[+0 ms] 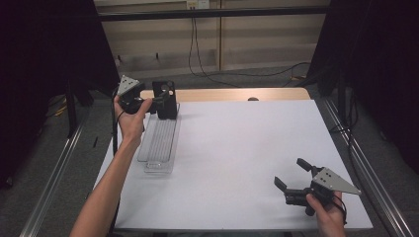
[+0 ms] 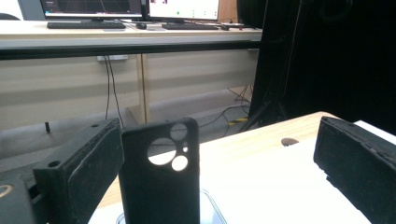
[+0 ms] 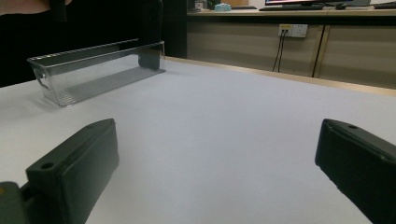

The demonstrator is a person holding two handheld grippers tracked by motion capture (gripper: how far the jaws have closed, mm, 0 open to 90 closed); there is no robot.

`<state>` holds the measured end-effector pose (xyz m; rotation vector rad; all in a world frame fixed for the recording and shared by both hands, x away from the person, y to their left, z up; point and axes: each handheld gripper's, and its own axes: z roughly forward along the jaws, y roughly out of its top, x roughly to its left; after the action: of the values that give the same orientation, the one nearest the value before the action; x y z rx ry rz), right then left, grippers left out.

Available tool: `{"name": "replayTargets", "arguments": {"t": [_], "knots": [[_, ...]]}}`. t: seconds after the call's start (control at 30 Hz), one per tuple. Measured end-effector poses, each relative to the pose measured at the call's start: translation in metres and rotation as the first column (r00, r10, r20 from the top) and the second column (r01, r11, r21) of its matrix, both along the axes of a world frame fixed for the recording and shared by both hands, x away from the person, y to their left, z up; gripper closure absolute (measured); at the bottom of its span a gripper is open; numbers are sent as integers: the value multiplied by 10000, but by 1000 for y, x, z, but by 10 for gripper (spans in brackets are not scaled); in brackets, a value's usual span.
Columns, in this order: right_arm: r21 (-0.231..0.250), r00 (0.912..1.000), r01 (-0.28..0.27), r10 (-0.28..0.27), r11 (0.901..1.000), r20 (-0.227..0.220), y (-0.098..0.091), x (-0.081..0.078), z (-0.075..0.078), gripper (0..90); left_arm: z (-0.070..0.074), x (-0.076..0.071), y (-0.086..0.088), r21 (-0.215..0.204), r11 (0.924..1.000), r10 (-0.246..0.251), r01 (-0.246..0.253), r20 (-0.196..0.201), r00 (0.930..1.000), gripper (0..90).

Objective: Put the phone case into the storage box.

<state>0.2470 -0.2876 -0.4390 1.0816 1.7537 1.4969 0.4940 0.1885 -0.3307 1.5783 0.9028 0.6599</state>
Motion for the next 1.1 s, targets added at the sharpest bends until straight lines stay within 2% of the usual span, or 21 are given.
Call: {"name": "replayTargets", "arguments": {"t": [0.07, 0.13, 0.3, 0.37, 0.4, 0.5, 0.83, 1.1], "knots": [[-39, 10000, -5, 5, 10000, 21, 1, 0, 0, 0, 0, -6, 0, -149, 9998, -137, 137, -11, 9999, 18], [-33, 10000, -4, 4, 10000, 4, 2, 0, 0, 0, 0, -12, 1, -14, 9998, -211, 211, 101, 9997, 19], [-58, 10000, 5, -5, 10000, 86, 2, -1, 1, 0, 5, -24, 0, -115, 9991, -415, 419, 313, 9986, 19], [-76, 9999, 92, -91, 9999, 120, 1, -1, 1, 0, 8, -30, 0, -149, 9984, -543, 546, 201, 9983, 21], [-74, 9999, 110, -109, 9999, 112, 0, -1, 1, 0, 10, -33, -1, -161, 9979, -617, 622, 268, 9977, 21], [-39, 9998, 134, -134, 9999, 113, 0, -1, 2, 0, 13, -41, -1, 97, 9981, -619, 614, 565, 9965, 21], [23, 9989, 392, -393, 9992, 273, -2, -3, 4, 0, -1, -63, 8, -308, 9969, -717, 728, 347, 9968, 25], [-117, 9981, 530, -525, 9985, 327, -2, -3, 5, 0, -6, -83, 23, -594, 9963, -588, 620, 538, 9968, 25]]}}
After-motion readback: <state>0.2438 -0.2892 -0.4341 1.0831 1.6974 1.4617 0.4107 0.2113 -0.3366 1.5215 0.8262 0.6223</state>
